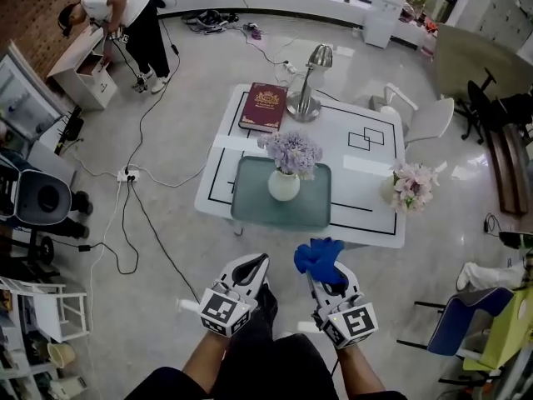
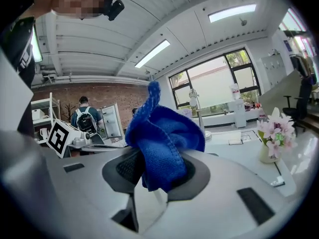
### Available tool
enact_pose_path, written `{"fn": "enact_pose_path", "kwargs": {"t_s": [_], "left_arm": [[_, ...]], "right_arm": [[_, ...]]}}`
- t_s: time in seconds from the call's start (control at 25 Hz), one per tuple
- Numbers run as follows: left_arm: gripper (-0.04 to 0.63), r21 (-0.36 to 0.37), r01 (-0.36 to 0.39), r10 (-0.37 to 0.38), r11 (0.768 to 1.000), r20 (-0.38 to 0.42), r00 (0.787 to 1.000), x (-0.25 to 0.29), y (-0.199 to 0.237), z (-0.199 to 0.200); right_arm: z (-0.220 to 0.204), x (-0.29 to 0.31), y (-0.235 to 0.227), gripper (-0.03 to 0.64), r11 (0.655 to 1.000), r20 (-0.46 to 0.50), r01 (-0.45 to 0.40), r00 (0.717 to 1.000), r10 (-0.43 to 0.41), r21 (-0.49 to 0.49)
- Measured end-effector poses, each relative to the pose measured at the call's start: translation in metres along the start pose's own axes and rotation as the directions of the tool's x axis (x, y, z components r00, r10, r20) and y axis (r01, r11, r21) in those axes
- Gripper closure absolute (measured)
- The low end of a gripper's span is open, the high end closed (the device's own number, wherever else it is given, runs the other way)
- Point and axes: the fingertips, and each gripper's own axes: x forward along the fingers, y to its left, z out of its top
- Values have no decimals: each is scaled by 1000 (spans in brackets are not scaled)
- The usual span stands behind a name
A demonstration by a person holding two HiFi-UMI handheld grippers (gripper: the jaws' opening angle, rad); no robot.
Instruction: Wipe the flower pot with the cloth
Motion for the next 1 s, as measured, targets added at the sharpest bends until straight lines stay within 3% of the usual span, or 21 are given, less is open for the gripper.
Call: {"fn": "enact_pose_path", "kwargs": {"t_s": [0.2,0.44,0.72,1.0], "left_arm": [[589,36,25,-24,999,-18,1000,40,45,8],[589,44,-5,6,999,-23,1000,80,82,0],[589,35,-35,36,999,-38,999,99,94,-10],[589,-15,-81,79,997,-88,993,100,102,-36]], "right_arm": [[-2,62,-21,502,1000,-21,18,1000,-18,-11],[-25,112,-48,502,996,-82,21,996,-28,-83],[-45,177,-90,502,987,-128,-1,992,-20,-160],[-80,212,-108,502,986,-235,-83,971,47,-145]]}}
